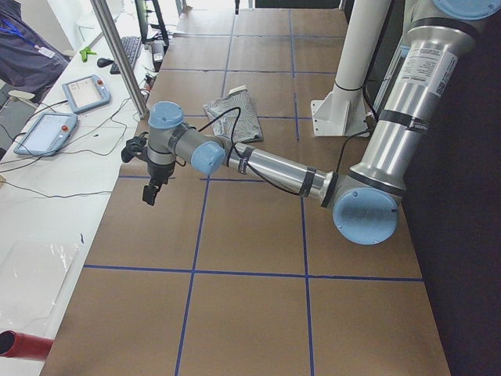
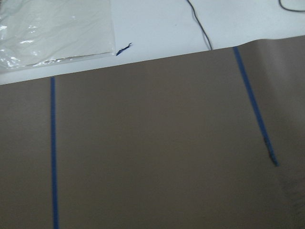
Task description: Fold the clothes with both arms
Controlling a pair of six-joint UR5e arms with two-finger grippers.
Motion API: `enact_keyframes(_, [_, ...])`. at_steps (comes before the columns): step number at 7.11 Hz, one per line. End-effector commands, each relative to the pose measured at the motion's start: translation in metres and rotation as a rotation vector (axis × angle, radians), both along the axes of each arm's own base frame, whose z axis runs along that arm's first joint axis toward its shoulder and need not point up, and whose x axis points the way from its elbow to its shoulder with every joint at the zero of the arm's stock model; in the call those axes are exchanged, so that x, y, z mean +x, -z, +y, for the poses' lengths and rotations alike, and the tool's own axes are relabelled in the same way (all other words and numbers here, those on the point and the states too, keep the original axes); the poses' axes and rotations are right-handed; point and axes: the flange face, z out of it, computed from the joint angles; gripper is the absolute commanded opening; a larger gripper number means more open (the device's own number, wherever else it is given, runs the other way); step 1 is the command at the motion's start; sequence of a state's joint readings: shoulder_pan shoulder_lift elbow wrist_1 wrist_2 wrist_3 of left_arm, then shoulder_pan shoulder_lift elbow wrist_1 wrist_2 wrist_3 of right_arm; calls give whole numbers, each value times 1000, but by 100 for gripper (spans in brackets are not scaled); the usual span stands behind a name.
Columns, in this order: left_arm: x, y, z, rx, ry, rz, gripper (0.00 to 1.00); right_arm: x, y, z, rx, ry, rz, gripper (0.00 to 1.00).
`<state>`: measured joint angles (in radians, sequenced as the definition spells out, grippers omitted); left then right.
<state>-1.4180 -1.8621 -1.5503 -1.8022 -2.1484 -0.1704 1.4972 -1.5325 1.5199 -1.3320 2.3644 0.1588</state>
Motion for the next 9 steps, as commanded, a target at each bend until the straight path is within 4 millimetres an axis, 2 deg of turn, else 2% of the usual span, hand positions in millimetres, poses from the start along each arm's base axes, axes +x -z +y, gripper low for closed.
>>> enact_keyframes(1, [-40,-52,39,10,-122,42,100,27,-12,17,-40,2,7,100])
enact_keyframes(2, [-51,-64,50,-1,-110,66,100,37,-8,17,-60,-8,12,100])
enact_keyframes(3, [-50,-67,57,36,-115,66,100,46,3,22,-33,-27,16,100])
enact_keyframes(4, [-51,-65,60,70,-113,67,100,46,6,16,-12,-27,23,100])
enact_keyframes(5, [-52,-87,74,44,-120,62,100,32,1,15,-23,-1,32,100])
enact_keyframes(7, [-56,-127,83,-49,-93,28,100,31,36,16,-66,-25,-4,100])
enact_keyframes(8, [-56,-137,95,-74,-95,27,100,31,51,20,-99,-30,0,100])
enact_keyframes(9, [-55,-139,93,-115,-95,25,100,31,45,23,-108,-31,4,100])
